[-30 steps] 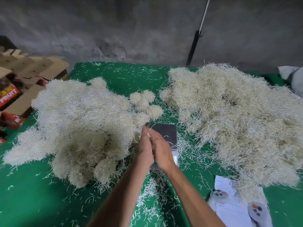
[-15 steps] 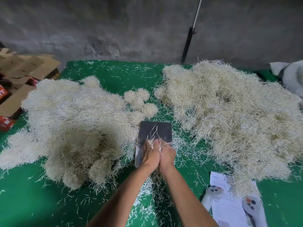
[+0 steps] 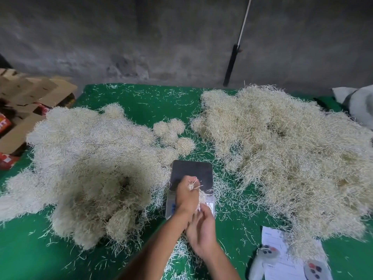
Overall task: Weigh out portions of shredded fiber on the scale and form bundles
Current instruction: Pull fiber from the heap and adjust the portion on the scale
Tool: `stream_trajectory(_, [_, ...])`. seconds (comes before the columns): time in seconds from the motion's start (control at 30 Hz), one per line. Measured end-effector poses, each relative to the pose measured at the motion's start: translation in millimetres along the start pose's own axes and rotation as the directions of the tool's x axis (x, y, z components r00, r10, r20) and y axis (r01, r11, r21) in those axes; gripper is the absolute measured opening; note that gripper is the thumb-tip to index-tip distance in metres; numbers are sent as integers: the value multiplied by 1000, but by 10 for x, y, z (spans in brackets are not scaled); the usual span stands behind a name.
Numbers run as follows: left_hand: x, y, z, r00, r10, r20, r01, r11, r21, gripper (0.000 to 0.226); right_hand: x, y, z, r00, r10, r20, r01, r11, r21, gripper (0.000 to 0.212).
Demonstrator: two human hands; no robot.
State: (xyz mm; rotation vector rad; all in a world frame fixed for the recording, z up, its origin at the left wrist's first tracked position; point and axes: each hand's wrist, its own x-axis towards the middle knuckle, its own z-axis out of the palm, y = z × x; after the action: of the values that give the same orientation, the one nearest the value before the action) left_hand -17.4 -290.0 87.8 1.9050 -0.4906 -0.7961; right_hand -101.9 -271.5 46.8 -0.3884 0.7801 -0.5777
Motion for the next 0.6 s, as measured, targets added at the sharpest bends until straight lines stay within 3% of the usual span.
stream_trajectory(0.07, [-2,71,33,986,93,137,-103,993,64,8,-12,-99,-2,997,73,28,-77,972,223,61])
stream_trajectory(0.13, [-48,156,37,974,128,189,-134,991,21,23,35,-243,8,998,63,24,-67,960,271,57])
stream_trajectory(0.2, [-77,175,11,984,153,93,-146,986,-83,34,84,-398,79,999,0,-50,11,974,228,52])
stream_trajectory(0.27, [-104,168,-55,984,169,-64,-178,966,-188,36,176,-616,120,956,-137,-260,188,965,182,43])
stream_trajectory(0.33, [-105,133,-159,979,133,-156,-175,938,-300,28,268,-939,175,808,-262,-527,401,900,168,35])
stream_trajectory(0.4, [-101,60,-290,977,98,-188,-154,937,-313,15,337,-1260,273,596,-398,-698,601,797,59,44])
stream_trajectory(0.5, [-111,-76,-416,971,77,-229,-139,953,-270,8,369,-1655,602,377,-603,-702,795,600,-88,50])
stream_trajectory(0.6, [-62,-147,-435,964,30,-264,-103,958,-266,9,431,-1849,931,299,-766,-569,838,496,-228,43])
